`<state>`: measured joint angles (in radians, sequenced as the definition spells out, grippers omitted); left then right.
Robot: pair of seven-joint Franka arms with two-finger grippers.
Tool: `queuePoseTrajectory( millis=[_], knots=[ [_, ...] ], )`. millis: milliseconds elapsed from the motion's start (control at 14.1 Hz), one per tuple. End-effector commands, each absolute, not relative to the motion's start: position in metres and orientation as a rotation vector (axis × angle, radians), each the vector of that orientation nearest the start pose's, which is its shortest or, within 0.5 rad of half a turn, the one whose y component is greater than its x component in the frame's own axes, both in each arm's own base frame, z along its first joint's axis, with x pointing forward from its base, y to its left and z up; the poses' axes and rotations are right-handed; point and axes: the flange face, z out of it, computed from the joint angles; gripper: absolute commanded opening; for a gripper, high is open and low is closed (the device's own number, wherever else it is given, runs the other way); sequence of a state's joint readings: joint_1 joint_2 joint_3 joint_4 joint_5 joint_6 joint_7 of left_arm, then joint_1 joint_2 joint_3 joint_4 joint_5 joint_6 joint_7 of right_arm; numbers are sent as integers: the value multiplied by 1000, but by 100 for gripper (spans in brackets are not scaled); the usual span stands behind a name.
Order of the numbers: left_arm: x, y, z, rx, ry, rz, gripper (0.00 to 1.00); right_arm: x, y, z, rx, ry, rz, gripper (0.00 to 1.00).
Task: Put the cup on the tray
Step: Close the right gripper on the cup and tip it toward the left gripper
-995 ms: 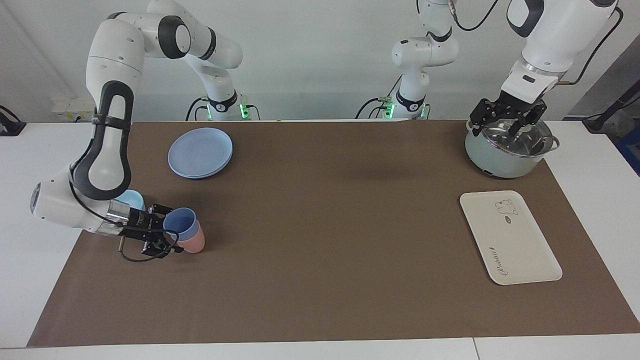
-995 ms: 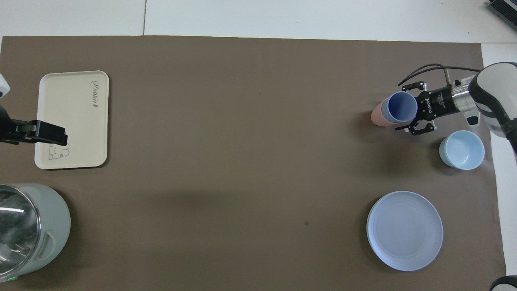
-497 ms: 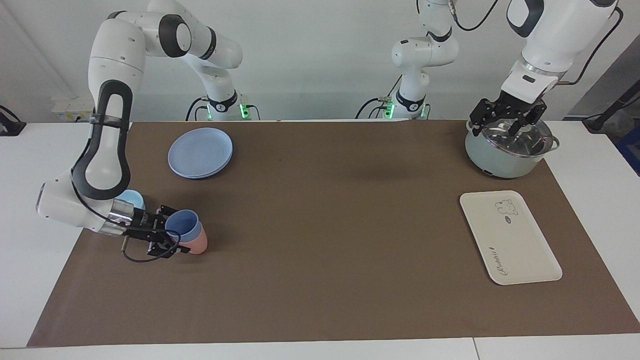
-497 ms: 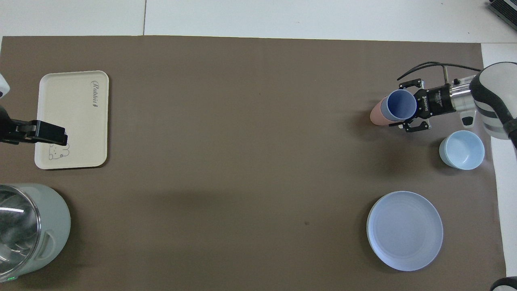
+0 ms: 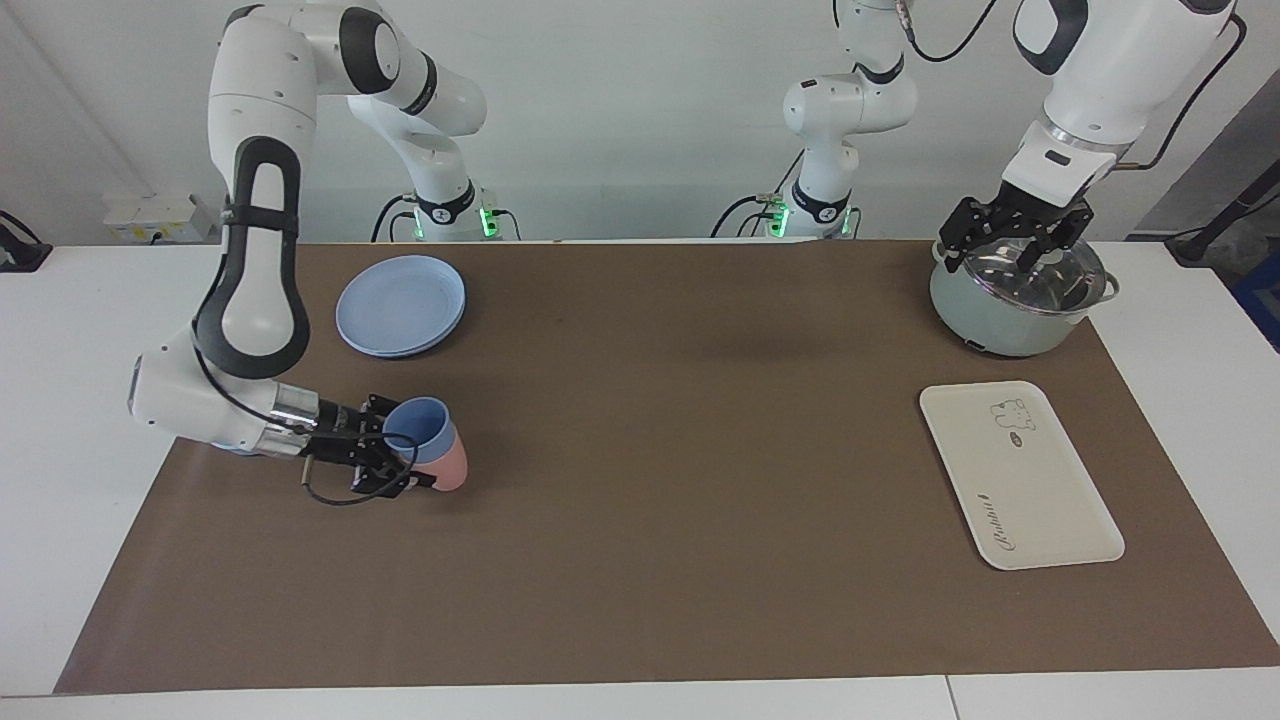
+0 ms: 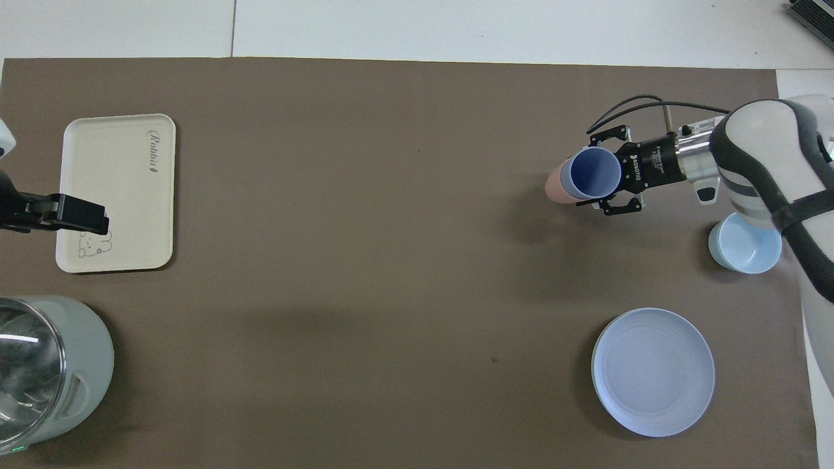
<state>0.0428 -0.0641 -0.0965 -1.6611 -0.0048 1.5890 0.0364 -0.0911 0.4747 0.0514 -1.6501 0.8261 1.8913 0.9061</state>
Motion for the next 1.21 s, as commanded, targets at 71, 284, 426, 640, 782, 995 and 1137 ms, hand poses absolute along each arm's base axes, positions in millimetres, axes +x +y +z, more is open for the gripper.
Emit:
queuePoseTrajectory(
  millis=[71,284,426,640,782,995,1137],
  knots=[
    [527,-28,620,-3119,141,-4,100,637,116,398,-1886,1599,633,0],
    [527,-28,619,-3117,144,-2,100,627,172,434,-1850,1662,599,0],
    [527,-28,620,-3119,143,-4,100,620,197,447,-1857,1669,612,0],
    [527,-28,620,-3119,143,-4,100,604,240,459,-1909,1673,614,0],
    [527,-28,619,-3119,144,-2,100,599,266,469,-1894,1696,590,0],
    [527,-28,620,-3119,139,-4,100,586,312,481,-1851,1728,557,0],
    [525,-45,618,-3130,139,-2,100,578,333,484,-1816,1739,538,0]
  ],
)
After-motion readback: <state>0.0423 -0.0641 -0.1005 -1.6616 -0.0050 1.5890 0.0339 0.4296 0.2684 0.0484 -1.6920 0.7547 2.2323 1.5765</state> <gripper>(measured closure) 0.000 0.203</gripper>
